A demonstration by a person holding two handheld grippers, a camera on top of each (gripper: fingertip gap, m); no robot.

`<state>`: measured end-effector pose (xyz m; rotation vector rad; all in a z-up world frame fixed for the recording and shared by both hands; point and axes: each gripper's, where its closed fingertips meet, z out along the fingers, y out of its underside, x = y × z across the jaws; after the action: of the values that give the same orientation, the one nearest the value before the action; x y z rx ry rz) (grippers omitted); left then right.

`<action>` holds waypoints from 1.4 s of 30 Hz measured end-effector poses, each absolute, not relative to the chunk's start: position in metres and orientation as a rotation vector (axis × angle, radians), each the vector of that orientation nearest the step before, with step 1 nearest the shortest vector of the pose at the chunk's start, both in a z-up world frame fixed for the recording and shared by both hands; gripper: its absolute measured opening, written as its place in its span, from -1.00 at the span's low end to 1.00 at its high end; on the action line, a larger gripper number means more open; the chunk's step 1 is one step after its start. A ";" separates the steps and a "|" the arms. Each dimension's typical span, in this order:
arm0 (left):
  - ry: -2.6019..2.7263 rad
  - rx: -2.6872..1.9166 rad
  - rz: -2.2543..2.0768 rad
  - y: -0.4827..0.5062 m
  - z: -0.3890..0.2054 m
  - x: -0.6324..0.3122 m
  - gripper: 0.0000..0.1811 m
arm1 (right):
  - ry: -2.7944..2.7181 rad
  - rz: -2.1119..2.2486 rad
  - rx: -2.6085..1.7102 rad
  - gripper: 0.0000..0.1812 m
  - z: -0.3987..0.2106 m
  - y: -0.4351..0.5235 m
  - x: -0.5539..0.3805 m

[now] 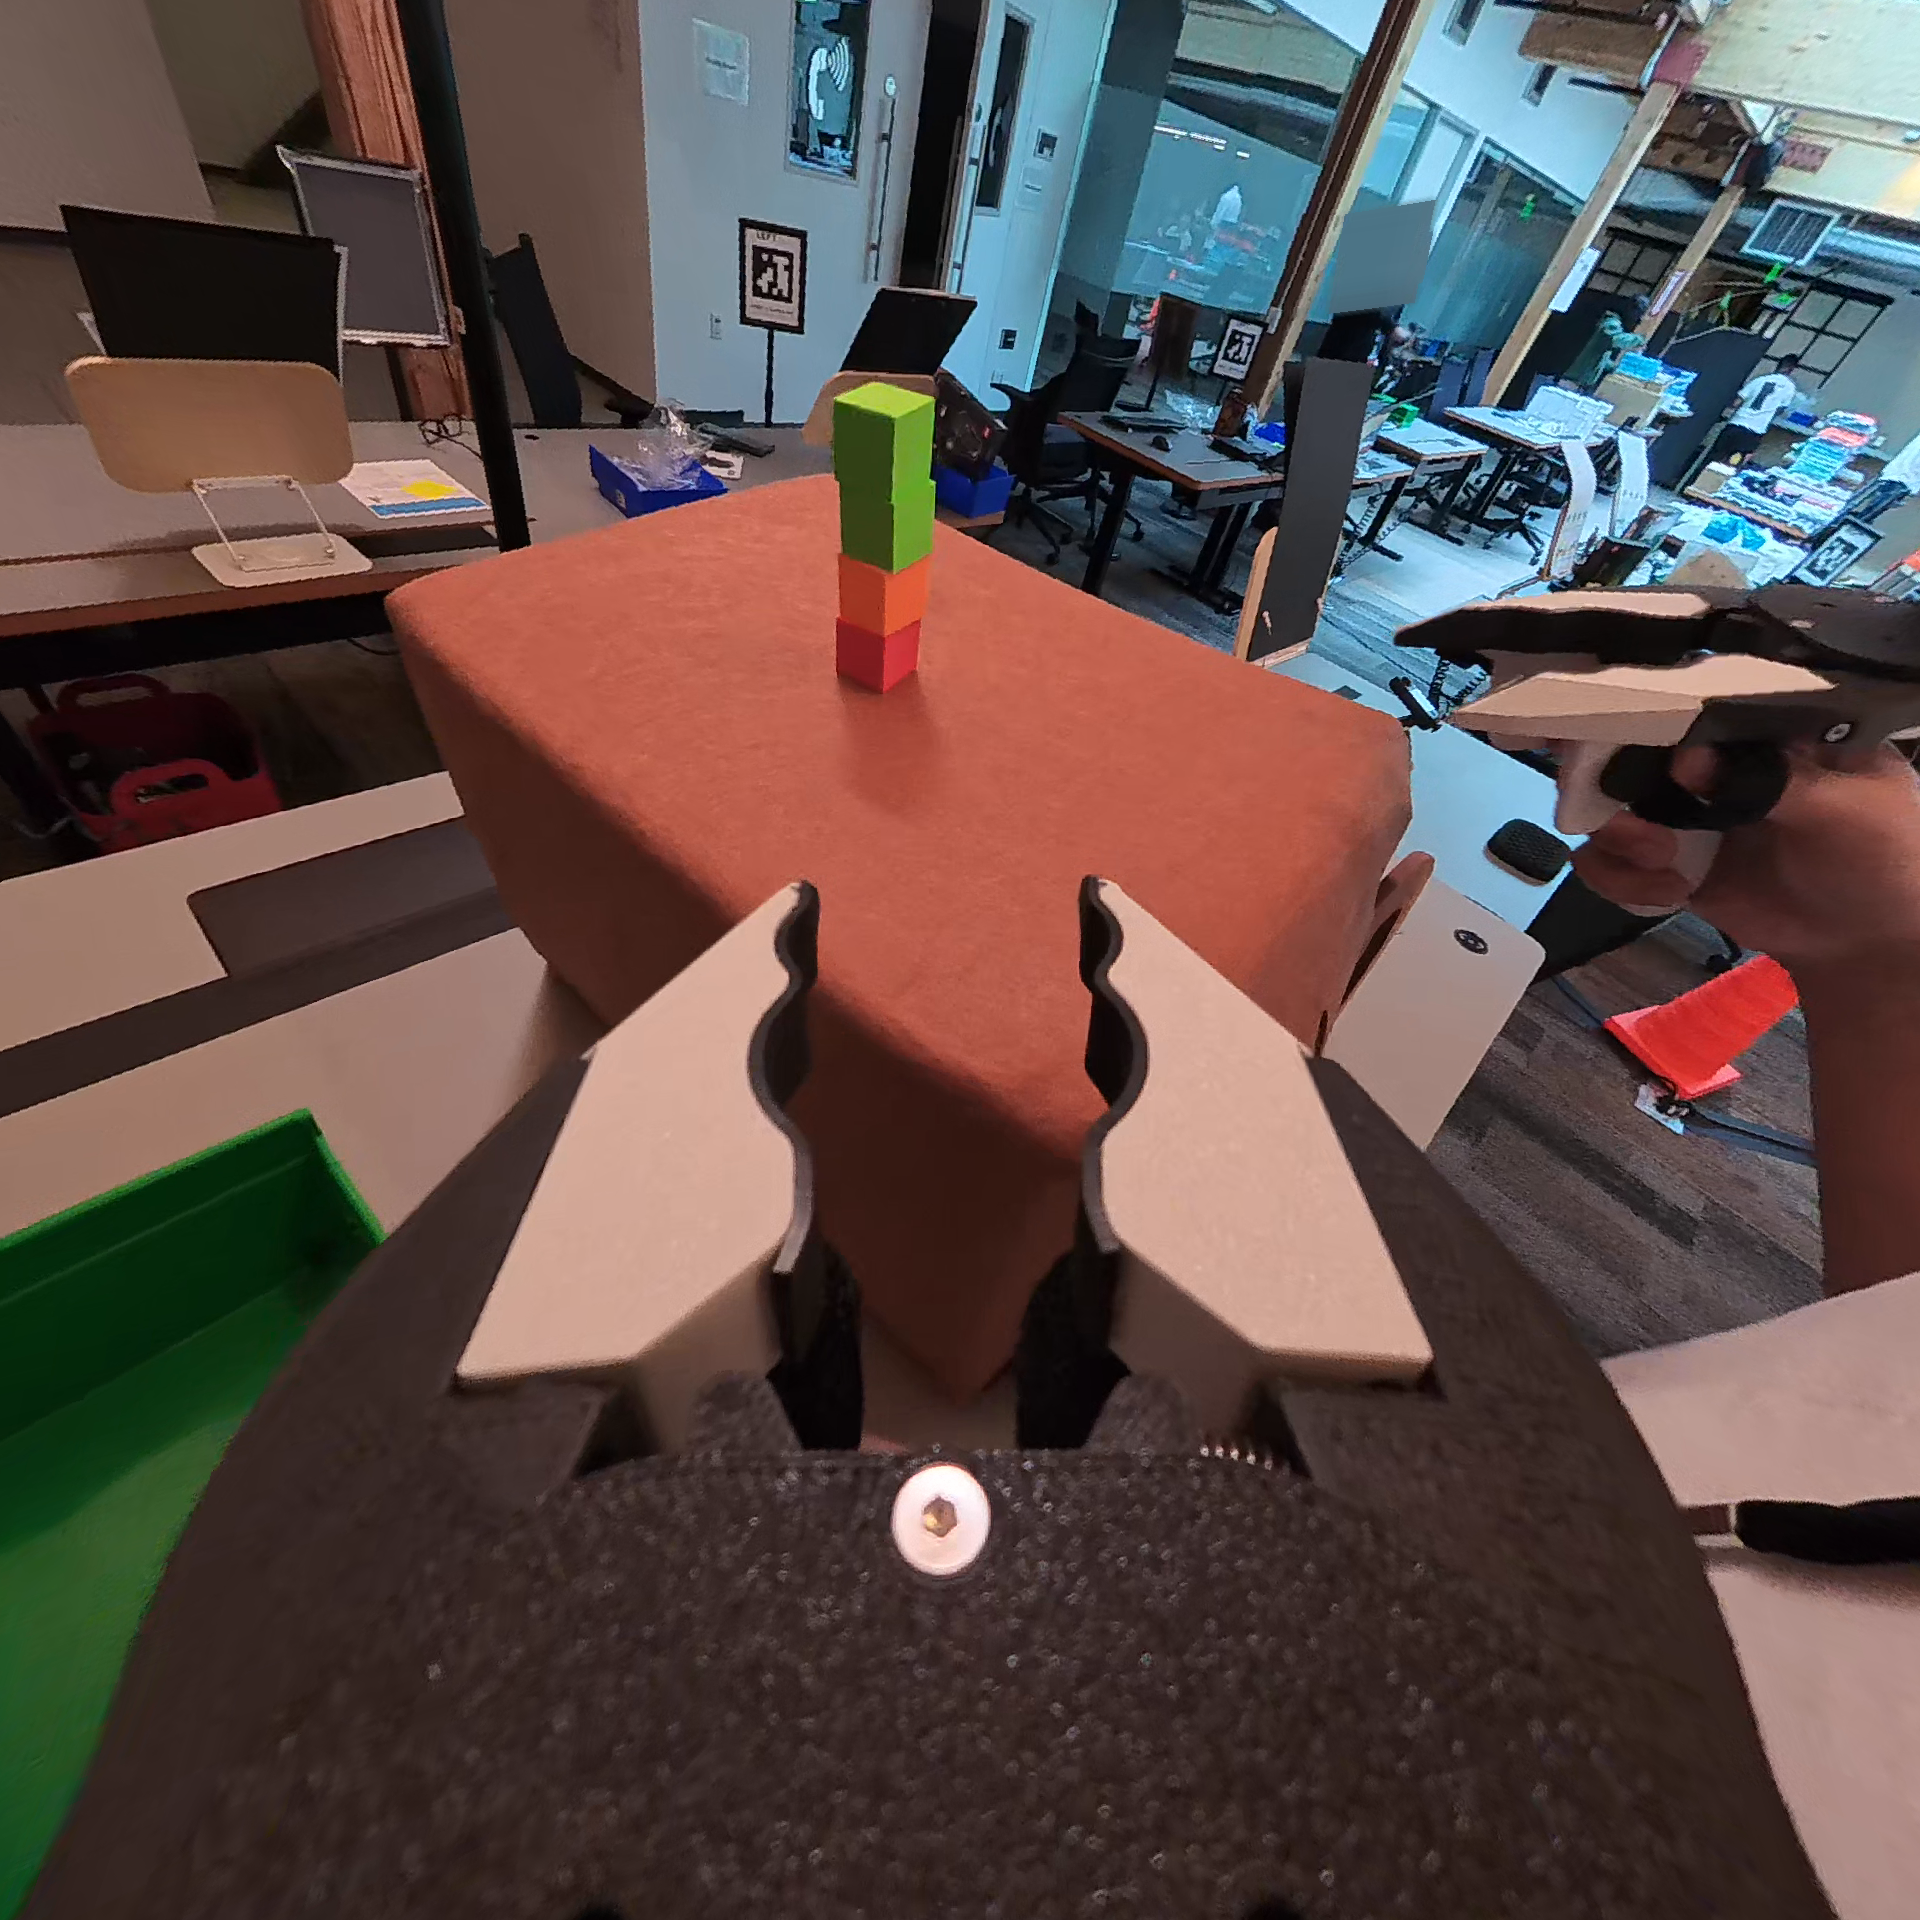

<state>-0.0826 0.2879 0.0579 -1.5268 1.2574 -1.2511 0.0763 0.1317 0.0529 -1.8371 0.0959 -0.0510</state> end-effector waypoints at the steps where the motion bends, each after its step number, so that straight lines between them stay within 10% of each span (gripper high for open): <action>1: 1.262 -1.518 -1.262 0.286 0.058 -0.083 -0.43 | 0.094 -0.054 -1.839 -0.31 0.052 0.131 0.076; 28: 1.177 -1.562 -1.093 0.295 0.051 -0.124 -0.43 | -0.270 -0.011 -1.945 -0.22 0.076 0.218 0.095; 42: 1.209 -1.523 -1.059 0.257 0.050 -0.141 -0.43 | -0.759 0.763 -1.749 -0.42 0.081 0.324 0.116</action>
<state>-0.1410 0.2572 0.0499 -1.5230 1.2087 -1.0591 0.1161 0.3239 0.0813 -1.7492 -0.7591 0.7633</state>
